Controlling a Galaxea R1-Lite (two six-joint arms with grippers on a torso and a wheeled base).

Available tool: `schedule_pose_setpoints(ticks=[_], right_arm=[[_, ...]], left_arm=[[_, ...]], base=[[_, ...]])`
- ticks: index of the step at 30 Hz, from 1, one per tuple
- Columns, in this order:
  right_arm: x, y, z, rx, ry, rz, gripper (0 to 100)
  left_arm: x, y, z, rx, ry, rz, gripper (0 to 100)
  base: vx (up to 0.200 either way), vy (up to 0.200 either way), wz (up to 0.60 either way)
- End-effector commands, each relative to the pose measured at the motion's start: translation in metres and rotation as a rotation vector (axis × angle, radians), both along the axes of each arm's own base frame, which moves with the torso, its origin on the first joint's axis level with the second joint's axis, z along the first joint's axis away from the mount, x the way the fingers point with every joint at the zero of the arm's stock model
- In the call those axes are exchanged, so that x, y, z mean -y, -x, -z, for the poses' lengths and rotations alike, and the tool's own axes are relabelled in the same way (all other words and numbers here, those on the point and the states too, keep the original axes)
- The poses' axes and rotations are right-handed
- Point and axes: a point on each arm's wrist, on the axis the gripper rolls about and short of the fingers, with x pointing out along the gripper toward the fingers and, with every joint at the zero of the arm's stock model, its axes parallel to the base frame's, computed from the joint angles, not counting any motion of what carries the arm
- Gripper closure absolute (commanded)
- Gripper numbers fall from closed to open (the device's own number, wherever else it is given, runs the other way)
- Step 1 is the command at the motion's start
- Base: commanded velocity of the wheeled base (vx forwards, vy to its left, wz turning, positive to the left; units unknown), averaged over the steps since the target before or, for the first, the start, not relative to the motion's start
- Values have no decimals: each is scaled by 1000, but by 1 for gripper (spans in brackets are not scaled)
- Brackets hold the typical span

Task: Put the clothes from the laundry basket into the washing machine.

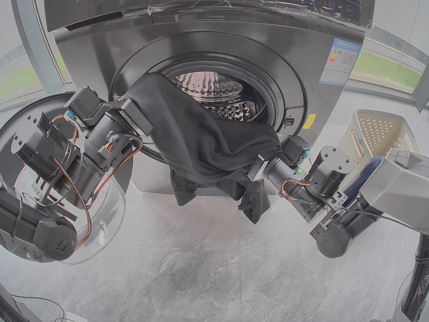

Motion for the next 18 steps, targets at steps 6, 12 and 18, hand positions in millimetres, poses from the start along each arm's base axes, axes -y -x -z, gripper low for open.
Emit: schedule_pose_setpoints(ticks=[6,12,18], right_arm=[[8,14,-21,26,-35,-2,100],[6,12,-39,74,-85,-7,100],[1,16,-44,85,-96,-24,100]], left_arm=[[0,-4,11,-36,-21,-6,100],[2,-3,61,-187,-134,33,100],[3,-6,95,-283,-222,56,100]], base=[[0,0,0],[0,0,0],[0,0,0]])
